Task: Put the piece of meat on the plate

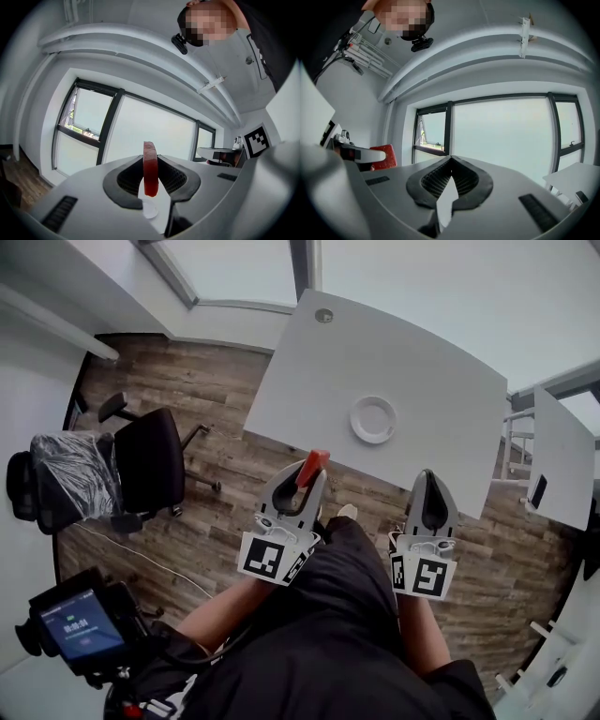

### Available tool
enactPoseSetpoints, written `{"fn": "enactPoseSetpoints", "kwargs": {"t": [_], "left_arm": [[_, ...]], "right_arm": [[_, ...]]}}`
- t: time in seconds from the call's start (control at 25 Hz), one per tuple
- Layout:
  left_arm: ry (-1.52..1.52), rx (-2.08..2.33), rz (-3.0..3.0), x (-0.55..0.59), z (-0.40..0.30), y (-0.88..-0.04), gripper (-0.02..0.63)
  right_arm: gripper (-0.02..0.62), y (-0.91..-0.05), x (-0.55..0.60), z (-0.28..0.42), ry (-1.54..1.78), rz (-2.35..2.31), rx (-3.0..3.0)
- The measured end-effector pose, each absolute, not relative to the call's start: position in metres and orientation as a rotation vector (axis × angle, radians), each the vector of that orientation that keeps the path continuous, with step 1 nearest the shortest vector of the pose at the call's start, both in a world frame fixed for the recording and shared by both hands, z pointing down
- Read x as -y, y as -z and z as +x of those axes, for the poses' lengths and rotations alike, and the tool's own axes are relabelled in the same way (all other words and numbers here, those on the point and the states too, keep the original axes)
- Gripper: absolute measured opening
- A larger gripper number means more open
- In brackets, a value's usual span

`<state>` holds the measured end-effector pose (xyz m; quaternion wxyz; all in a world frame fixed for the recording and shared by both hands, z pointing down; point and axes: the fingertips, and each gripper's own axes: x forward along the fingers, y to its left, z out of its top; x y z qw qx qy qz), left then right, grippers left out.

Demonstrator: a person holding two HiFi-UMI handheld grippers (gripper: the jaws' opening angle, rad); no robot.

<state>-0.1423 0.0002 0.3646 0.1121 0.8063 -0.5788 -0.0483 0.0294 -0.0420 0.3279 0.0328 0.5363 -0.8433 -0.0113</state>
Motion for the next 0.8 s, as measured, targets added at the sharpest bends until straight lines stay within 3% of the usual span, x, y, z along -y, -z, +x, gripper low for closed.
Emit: {"fn": "enactPoseSetpoints", "kwargs": {"t": [0.8], "left_arm": [[-0.047, 1.584, 2.432, 0.071, -0.065, -0.420, 0.092]], "right_arm": [[0.003, -0.339, 0.065, 0.045, -0.033, 1.548, 2.665]]}}
